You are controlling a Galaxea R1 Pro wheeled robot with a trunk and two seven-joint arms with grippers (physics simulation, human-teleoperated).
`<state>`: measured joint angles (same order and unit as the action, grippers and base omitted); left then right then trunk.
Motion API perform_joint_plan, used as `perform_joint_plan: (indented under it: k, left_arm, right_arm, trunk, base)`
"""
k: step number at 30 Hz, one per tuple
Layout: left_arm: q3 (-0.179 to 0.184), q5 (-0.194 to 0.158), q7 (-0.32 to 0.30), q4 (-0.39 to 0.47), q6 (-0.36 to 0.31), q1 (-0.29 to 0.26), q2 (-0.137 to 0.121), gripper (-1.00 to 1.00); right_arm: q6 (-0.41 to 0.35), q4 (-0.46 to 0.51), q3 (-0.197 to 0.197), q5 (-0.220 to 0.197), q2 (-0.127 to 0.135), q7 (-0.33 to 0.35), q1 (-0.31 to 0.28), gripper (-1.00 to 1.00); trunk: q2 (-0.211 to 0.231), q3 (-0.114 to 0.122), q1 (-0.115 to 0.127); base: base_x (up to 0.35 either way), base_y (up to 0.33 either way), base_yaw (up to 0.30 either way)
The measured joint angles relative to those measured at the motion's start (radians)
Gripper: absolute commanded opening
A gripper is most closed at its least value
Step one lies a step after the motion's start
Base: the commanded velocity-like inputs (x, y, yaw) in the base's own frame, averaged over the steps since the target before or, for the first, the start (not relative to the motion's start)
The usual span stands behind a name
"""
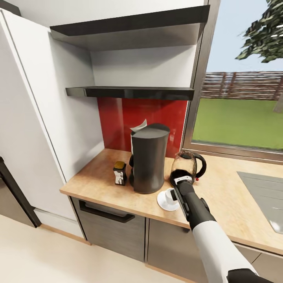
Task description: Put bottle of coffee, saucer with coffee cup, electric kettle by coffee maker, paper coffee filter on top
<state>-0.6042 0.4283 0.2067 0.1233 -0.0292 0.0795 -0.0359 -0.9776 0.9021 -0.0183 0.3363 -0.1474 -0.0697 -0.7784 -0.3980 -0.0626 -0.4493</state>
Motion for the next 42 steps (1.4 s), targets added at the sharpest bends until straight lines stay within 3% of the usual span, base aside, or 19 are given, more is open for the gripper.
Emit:
perform_joint_plan:
  k: [10,11,30,37,42]
  left_arm:
    - [0.000,0.000,0.000,-0.001,0.000,0.000,0.000,1.00]
    - [0.000,0.000,0.000,-0.001,0.000,0.000,0.000,1.00]
    - [0.000,-0.001,0.000,-0.001,0.000,0.000,0.000,1.00]
    - [-0.001,-0.001,0.000,0.000,0.001,0.000,-0.002,1.00]
    - [-0.001,-0.002,0.000,0.000,0.001,0.000,-0.002,1.00]
  right_arm:
    - [0.000,0.000,0.000,0.000,0.000,0.000,0.000,-1.00]
    - [0.000,-0.001,0.000,0.000,0.000,0.000,0.000,1.00]
    - [0.000,0.007,-0.002,-0.002,-0.002,0.000,0.000,1.00]
    - [-0.001,0.125,-0.003,-0.001,-0.004,-0.001,0.000,1.00]
    - [-0.001,0.138,-0.003,-0.003,-0.006,-0.001,0.000,1.00]
  trunk:
    - [0.000,0.000,0.000]
    - [0.000,0.000,0.000]
    - [0.000,0.000,0.000]
    - [0.000,0.000,0.000]
    - [0.000,0.000,0.000]
  base:
    - [0.068,0.000,0.000]
    - [0.000,0.000,0.000]
    - [0.000,0.000,0.000]
    - [0.000,0.000,0.000]
    - [0.000,0.000,0.000]
